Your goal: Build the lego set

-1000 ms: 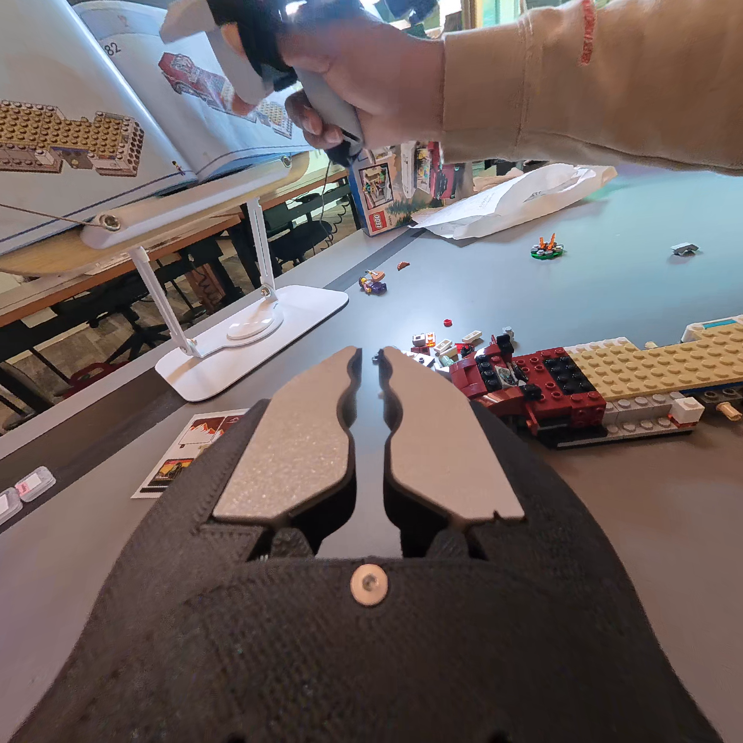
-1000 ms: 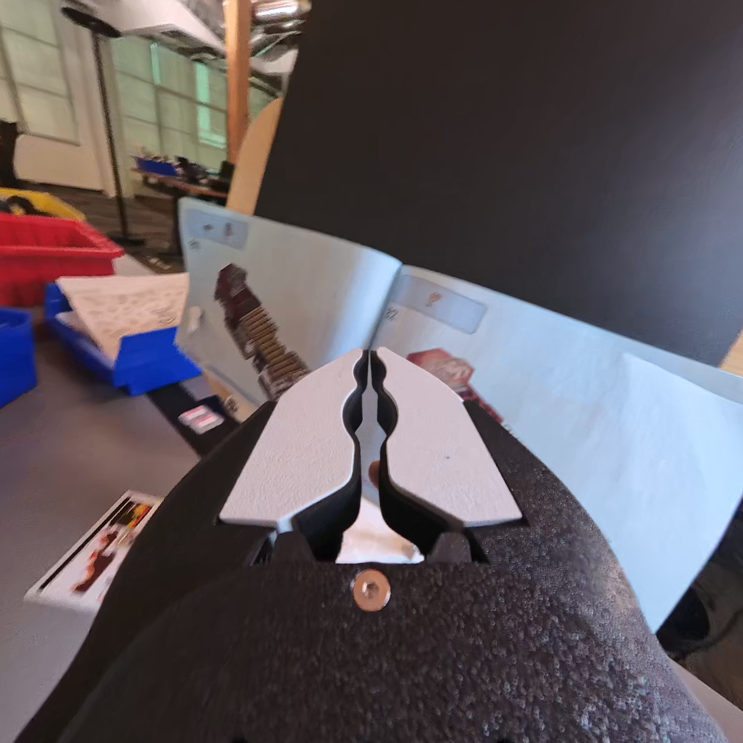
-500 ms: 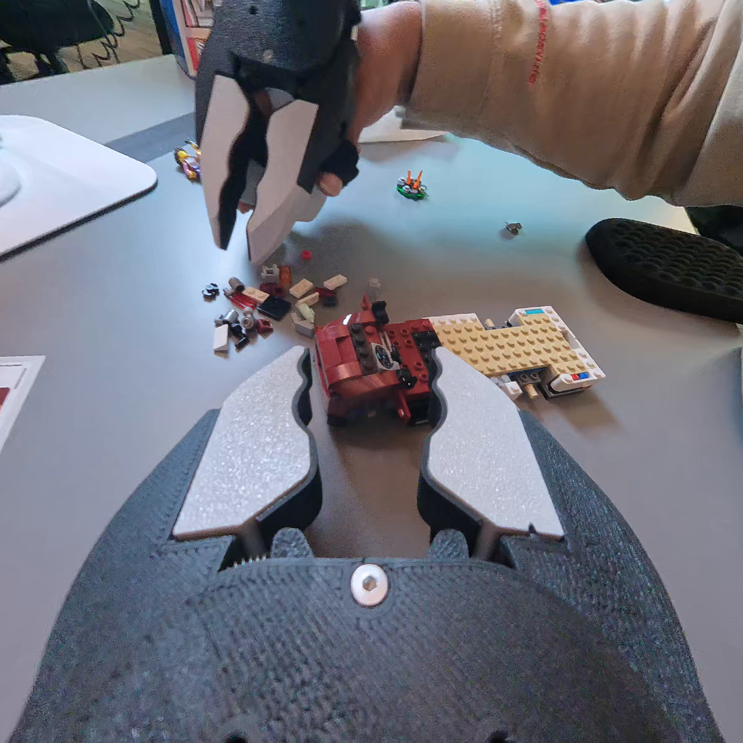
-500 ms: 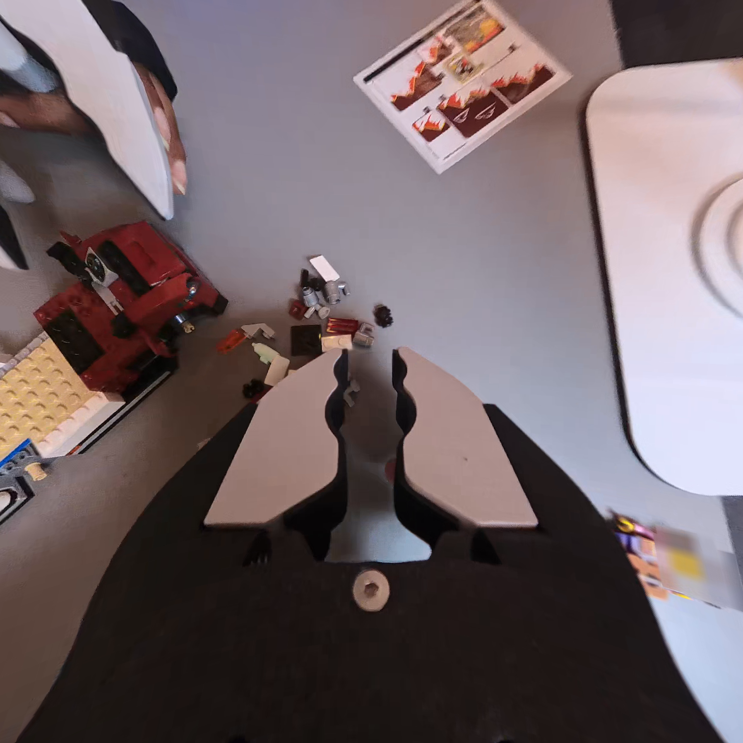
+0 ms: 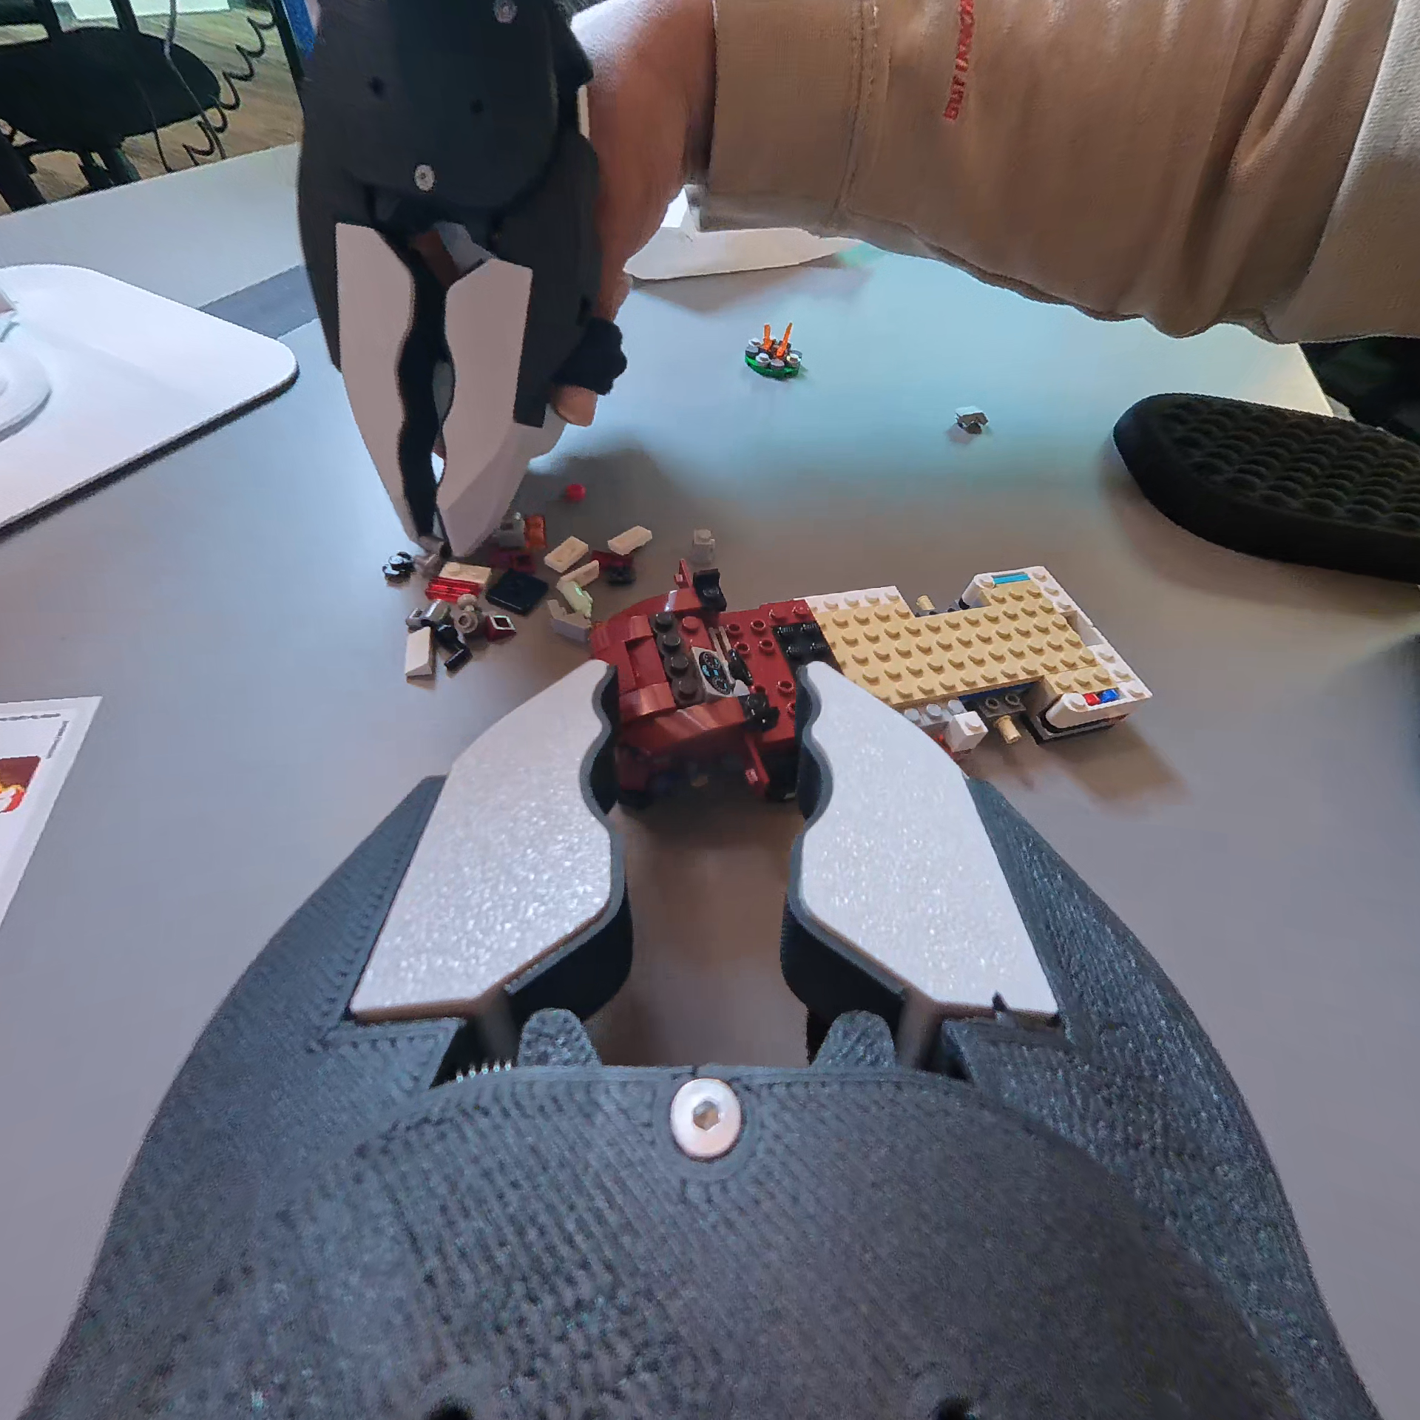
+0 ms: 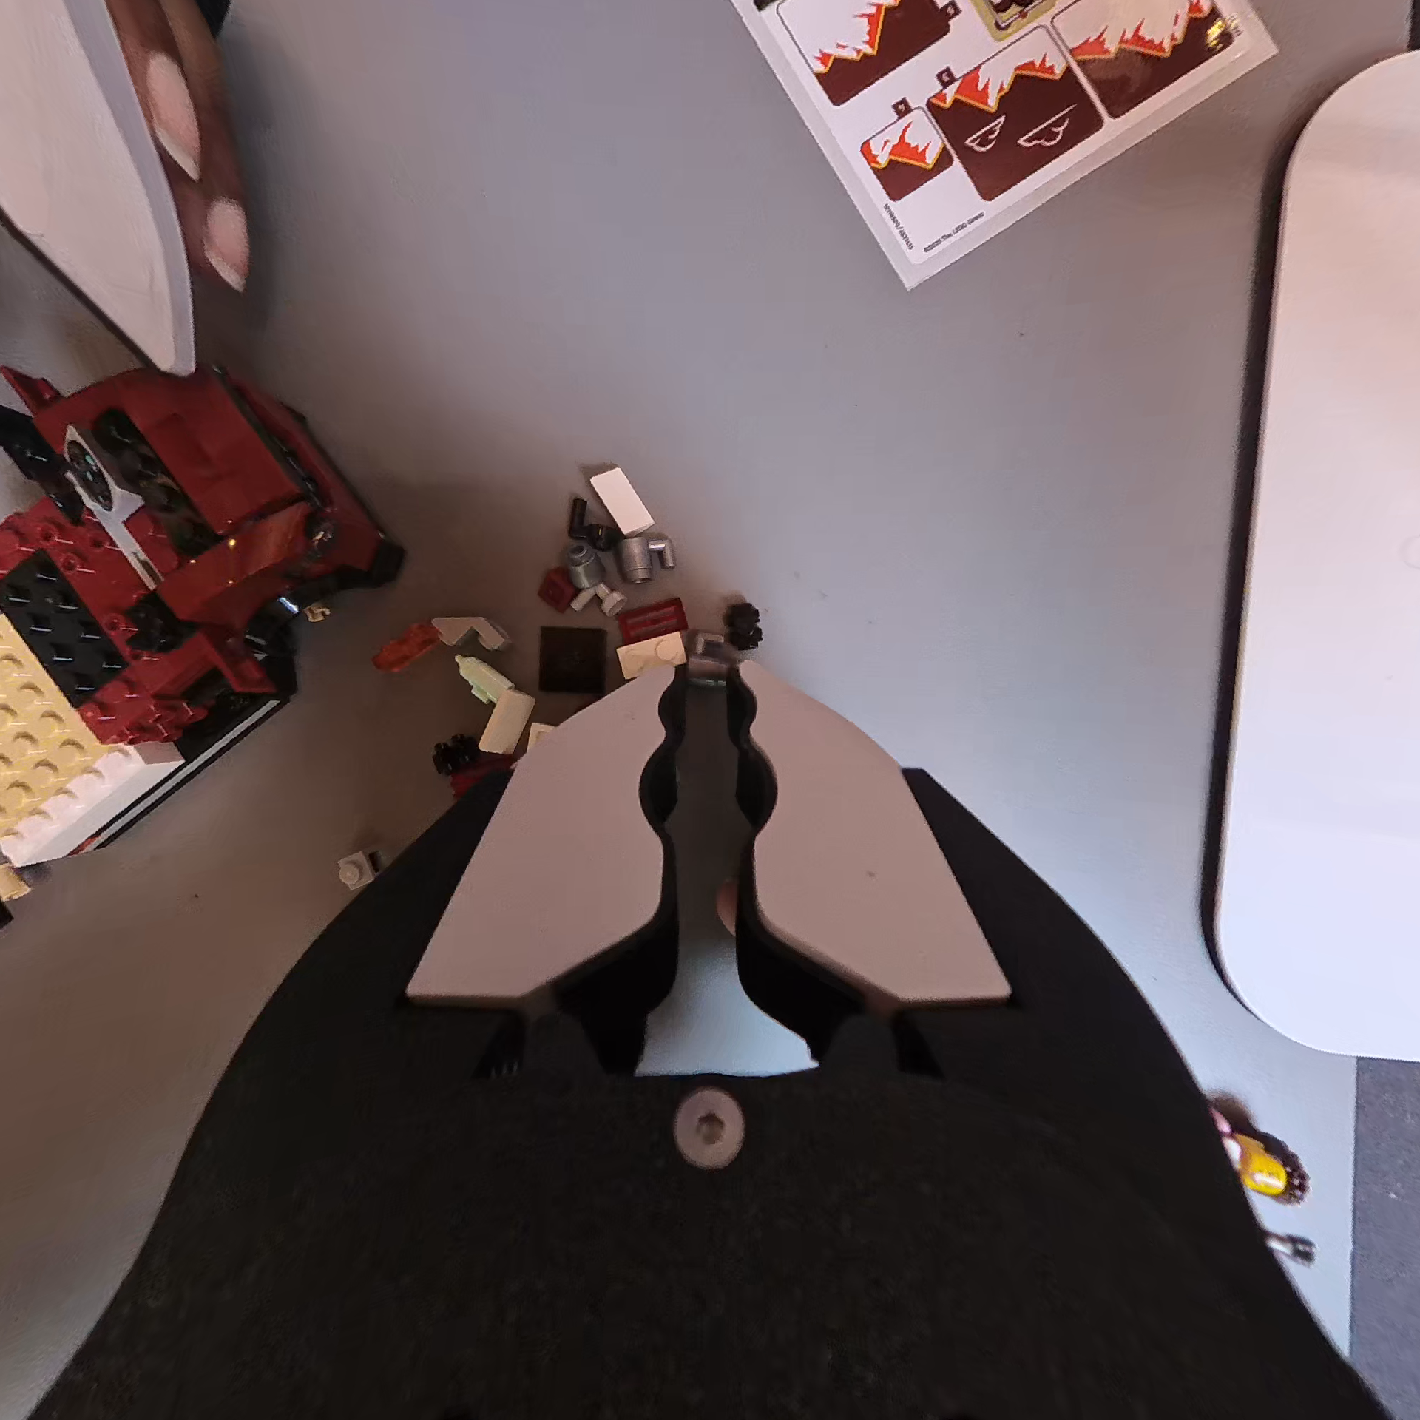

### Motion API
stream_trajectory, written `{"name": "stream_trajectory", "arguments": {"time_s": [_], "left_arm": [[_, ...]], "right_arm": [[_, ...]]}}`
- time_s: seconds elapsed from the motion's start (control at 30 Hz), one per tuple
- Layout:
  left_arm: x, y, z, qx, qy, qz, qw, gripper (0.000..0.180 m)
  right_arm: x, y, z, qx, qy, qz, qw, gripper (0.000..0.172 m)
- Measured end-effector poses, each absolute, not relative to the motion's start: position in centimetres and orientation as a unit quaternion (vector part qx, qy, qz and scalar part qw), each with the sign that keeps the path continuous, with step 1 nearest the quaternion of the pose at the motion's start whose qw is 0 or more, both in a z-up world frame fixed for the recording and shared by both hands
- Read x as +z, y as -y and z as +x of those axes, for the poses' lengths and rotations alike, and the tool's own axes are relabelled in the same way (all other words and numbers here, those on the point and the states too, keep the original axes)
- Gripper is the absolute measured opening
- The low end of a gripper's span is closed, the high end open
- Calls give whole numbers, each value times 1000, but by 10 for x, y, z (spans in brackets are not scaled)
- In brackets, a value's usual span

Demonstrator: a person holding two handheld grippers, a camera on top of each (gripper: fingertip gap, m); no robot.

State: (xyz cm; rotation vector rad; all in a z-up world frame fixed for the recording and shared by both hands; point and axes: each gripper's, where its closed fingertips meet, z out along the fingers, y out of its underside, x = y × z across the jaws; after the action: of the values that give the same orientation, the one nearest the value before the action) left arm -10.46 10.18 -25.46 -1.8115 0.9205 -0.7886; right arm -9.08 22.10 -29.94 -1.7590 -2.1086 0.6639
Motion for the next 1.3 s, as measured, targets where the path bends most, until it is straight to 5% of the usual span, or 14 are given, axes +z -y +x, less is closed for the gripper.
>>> {"name": "stream_trajectory", "arguments": {"time_s": [0.33,0.67,1.3], "left_arm": [[-220,-106,-100,-193,-428,-667,579,19],[-196,-65,-53,-359,-403,-660,522,15],[-203,-45,-40,-290,-479,-625,544,7]], "right_arm": [[-227,-142,-67,359,697,-572,242,10],[-206,-63,-47,357,705,-541,289,10],[-195,-41,-48,378,690,-536,306,10]]}}
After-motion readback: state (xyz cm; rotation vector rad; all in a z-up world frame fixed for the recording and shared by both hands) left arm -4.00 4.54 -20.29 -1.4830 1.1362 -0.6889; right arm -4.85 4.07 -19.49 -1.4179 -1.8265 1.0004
